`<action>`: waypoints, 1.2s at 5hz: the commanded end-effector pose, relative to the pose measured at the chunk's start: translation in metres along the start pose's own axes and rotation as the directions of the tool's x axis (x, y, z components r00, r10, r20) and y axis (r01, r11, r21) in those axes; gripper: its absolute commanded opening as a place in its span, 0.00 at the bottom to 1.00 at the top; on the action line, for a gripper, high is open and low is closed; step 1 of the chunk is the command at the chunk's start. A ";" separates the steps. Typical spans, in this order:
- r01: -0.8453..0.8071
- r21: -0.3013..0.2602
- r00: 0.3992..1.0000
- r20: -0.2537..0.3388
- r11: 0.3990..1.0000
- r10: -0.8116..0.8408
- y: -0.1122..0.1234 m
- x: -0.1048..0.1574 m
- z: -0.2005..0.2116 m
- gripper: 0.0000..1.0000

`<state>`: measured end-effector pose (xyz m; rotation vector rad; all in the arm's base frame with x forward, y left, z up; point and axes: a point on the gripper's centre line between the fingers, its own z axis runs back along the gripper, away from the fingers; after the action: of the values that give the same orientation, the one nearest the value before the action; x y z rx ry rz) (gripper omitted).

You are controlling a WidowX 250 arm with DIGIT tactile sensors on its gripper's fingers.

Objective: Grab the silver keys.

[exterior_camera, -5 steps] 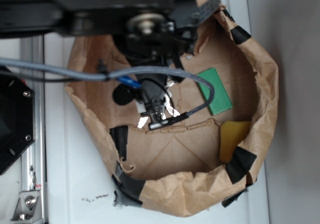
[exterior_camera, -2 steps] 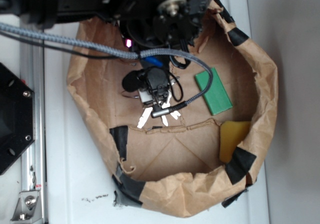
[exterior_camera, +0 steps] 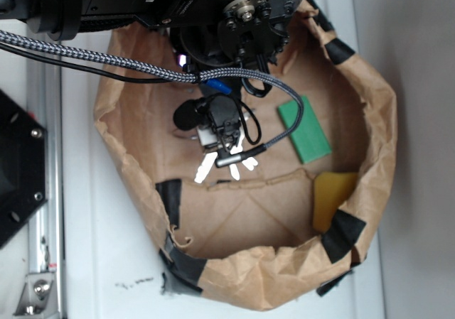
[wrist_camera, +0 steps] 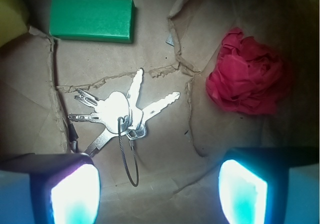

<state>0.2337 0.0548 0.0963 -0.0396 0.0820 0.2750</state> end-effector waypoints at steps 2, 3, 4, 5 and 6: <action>0.078 -0.016 0.991 0.109 0.997 -0.076 -0.007 -0.001 -0.011 1.00; 0.121 -0.048 0.984 0.139 0.992 -0.113 -0.015 -0.006 -0.013 1.00; 0.142 -0.027 0.973 0.189 0.989 -0.135 -0.021 0.000 -0.020 1.00; 0.136 -0.029 0.979 0.159 0.990 -0.130 -0.025 0.005 -0.026 1.00; 0.163 0.000 0.975 0.155 0.987 -0.161 -0.027 -0.004 -0.035 1.00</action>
<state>0.2325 0.0261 0.0550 -0.0456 -0.0322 0.1312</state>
